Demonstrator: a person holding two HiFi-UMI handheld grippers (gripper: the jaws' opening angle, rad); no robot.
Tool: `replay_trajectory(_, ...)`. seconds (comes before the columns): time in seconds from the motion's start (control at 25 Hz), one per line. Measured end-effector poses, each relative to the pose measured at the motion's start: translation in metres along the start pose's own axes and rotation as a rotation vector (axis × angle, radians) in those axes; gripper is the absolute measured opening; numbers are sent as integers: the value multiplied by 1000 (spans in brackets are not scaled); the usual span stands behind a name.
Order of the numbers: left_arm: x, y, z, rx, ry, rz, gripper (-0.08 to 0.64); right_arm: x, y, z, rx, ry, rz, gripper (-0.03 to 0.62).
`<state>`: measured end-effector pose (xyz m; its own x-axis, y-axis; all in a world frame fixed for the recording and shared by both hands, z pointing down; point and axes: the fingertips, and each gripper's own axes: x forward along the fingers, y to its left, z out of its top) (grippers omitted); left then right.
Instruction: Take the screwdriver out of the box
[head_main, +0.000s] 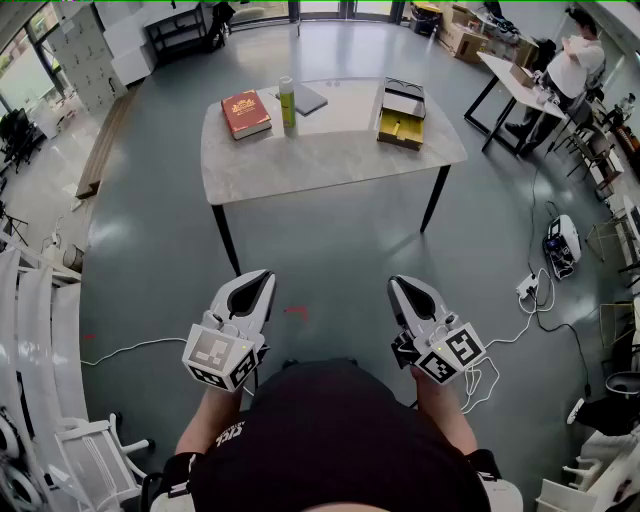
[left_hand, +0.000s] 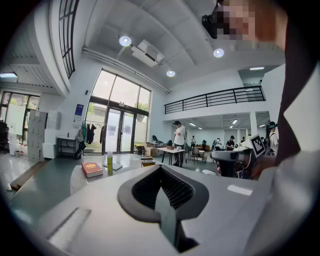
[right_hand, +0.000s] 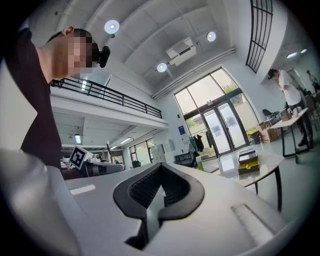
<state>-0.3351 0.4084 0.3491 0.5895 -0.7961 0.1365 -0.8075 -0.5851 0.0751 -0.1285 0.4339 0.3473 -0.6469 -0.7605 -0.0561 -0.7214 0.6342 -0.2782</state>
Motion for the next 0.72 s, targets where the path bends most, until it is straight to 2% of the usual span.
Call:
replay_trajectory(0.44, 11, -25, 1, 3, 1, -10, 3, -20, -13, 4, 4, -1, 1, 9)
replay_trajectory(0.72, 28, -59, -1, -8, -2, -29, 3, -51, -29, 8, 20, -6, 13, 11)
